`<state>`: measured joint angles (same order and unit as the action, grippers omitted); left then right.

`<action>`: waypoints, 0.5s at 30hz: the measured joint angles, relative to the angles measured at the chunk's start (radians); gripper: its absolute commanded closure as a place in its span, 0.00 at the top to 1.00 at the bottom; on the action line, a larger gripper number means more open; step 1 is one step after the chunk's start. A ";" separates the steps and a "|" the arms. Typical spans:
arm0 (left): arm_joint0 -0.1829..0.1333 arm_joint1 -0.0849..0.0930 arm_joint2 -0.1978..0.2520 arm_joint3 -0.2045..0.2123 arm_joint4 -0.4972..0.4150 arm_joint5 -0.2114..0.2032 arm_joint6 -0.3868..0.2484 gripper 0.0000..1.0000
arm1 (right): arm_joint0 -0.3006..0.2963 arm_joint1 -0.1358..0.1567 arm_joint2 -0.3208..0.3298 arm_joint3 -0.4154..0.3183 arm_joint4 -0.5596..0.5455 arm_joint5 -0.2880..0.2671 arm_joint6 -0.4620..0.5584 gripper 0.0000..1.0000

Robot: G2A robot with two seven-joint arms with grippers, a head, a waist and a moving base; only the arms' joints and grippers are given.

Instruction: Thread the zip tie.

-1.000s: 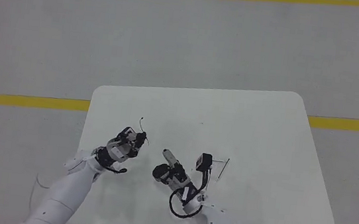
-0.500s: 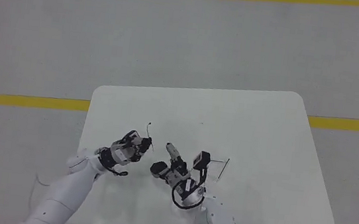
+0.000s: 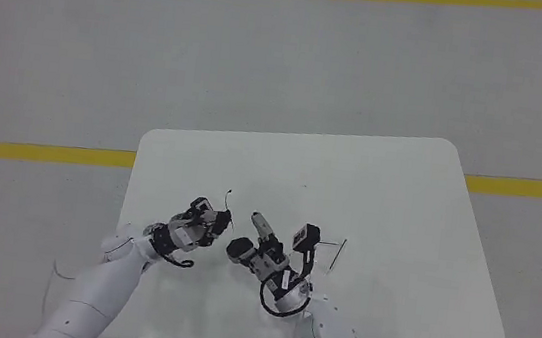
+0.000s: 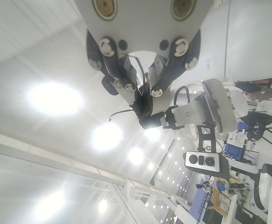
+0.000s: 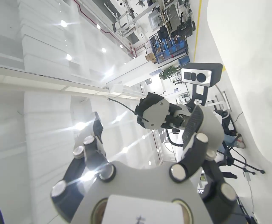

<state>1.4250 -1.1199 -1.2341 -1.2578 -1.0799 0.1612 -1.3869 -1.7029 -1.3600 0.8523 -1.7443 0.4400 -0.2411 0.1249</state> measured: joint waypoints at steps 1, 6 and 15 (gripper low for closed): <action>0.000 0.000 0.000 0.000 0.000 0.000 0.000 0.00 | 0.000 0.000 -0.002 -0.002 -0.002 0.002 -0.001 0.43; 0.000 0.000 0.000 0.000 0.000 0.000 0.000 0.00 | 0.001 -0.003 -0.011 0.000 0.006 0.004 0.001 0.43; 0.007 0.007 -0.006 -0.038 0.073 -0.102 0.041 0.00 | -0.007 -0.006 -0.006 0.004 0.054 -0.011 -0.010 0.45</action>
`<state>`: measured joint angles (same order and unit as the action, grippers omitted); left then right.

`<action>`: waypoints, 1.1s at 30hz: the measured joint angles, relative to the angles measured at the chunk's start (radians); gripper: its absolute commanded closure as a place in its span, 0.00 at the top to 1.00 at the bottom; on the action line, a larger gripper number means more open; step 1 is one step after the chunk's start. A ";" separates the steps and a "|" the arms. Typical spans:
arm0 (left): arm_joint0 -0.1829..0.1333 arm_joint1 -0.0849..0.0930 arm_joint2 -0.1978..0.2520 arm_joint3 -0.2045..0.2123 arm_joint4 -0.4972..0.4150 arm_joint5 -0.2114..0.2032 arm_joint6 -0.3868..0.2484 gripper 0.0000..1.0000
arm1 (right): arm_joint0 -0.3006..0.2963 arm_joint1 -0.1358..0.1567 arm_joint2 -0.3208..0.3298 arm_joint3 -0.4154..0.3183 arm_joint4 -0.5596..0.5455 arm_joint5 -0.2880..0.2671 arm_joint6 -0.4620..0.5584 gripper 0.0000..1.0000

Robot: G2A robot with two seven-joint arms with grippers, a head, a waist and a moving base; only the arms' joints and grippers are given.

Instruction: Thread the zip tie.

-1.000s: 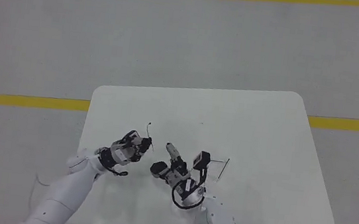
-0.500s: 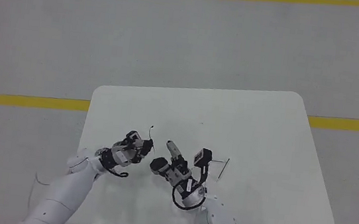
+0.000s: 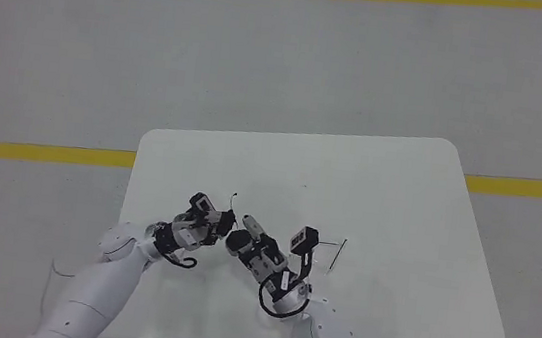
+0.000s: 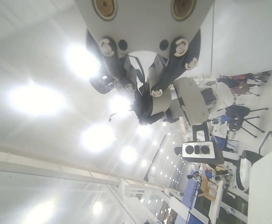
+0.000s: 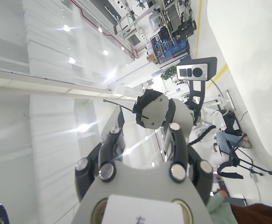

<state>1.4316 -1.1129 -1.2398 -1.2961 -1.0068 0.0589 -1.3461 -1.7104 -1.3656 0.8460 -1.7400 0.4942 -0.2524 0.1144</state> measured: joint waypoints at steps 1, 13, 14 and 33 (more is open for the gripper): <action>0.000 0.001 0.000 0.001 0.002 -0.004 0.001 0.00 | -0.001 0.000 0.003 0.001 0.008 -0.001 0.001 0.45; 0.000 0.004 0.005 0.005 -0.010 -0.005 -0.002 0.00 | -0.004 -0.004 0.005 0.010 0.055 -0.009 -0.004 0.35; 0.000 0.004 0.005 0.005 -0.010 -0.005 -0.002 0.00 | -0.004 -0.005 0.004 0.010 0.058 -0.010 -0.003 0.35; 0.000 0.004 0.005 0.005 -0.010 -0.005 -0.002 0.00 | 0.005 -0.014 -0.015 0.017 0.074 -0.023 -0.005 0.16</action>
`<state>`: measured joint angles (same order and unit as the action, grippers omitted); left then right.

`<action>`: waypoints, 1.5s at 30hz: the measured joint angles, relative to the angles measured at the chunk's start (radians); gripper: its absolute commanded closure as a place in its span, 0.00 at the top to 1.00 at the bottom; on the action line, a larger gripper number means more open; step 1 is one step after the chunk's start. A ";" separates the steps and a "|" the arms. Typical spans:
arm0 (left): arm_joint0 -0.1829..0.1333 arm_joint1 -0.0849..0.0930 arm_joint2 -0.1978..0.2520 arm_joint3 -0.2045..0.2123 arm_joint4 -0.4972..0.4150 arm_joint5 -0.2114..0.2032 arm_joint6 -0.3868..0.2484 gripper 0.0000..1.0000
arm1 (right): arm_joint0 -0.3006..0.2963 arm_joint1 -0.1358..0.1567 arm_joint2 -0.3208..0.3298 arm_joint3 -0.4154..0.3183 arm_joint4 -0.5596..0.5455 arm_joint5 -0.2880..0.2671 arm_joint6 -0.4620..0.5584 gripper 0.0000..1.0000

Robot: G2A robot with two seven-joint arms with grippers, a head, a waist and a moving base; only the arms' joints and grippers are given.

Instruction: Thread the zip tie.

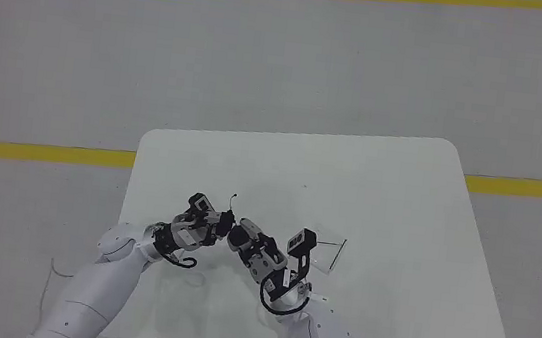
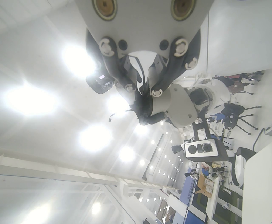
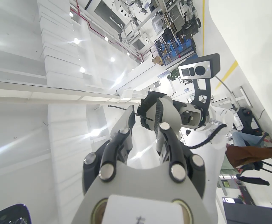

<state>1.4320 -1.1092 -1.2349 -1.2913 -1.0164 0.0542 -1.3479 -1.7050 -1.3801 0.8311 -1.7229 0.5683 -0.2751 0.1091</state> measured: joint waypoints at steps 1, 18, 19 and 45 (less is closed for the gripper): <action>0.000 0.000 0.000 0.000 0.000 0.000 0.000 0.00 | 0.000 0.000 0.000 0.000 -0.001 -0.001 -0.002 0.15; 0.000 0.000 0.000 0.000 0.000 0.000 0.000 0.00 | -0.020 0.003 0.017 -0.010 -0.045 -0.002 -0.022 0.00; 0.000 0.000 0.000 0.000 0.000 0.000 0.000 0.00 | -0.024 0.004 0.020 -0.013 -0.047 -0.002 -0.023 0.00; 0.000 0.000 0.000 0.000 0.000 0.000 0.000 0.00 | -0.077 0.019 0.090 -0.043 -0.048 0.022 -0.036 0.00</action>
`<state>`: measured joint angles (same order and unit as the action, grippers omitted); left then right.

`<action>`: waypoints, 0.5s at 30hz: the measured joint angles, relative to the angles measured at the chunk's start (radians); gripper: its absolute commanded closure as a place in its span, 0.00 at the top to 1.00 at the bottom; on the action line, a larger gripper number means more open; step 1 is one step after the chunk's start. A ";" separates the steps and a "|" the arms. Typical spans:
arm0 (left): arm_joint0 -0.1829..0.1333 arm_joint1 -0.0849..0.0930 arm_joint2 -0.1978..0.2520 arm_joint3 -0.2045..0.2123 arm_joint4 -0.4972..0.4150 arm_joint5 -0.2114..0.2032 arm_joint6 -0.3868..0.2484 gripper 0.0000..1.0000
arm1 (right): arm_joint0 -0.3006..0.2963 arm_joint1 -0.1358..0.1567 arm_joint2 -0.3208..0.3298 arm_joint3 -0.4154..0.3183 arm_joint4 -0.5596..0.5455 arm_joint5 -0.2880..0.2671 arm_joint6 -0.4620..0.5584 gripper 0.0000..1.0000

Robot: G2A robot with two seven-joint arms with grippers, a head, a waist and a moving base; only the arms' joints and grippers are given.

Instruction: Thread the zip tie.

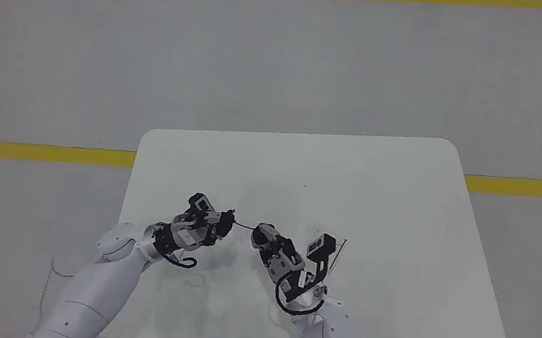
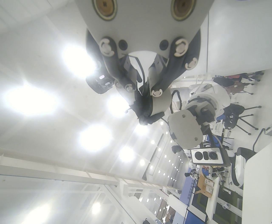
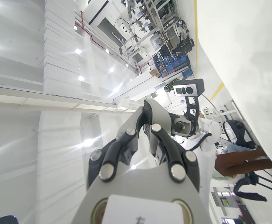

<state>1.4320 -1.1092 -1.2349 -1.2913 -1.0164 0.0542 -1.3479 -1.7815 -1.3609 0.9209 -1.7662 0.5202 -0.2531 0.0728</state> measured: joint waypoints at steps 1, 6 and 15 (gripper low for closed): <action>0.000 0.000 0.000 0.000 0.000 0.000 0.000 0.00 | -0.002 0.001 0.002 -0.002 -0.001 0.001 0.000 0.00; 0.000 0.000 0.000 0.000 0.000 0.000 0.000 0.00 | -0.008 0.002 0.009 -0.008 -0.004 0.006 -0.003 0.00; 0.000 0.000 0.000 0.000 0.000 0.000 0.000 0.00 | -0.014 0.004 0.016 -0.010 -0.005 0.008 -0.005 0.00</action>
<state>1.4320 -1.1092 -1.2349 -1.2913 -1.0164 0.0542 -1.3479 -1.7954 -1.3571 0.9367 -1.7762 0.5155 -0.2448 0.0675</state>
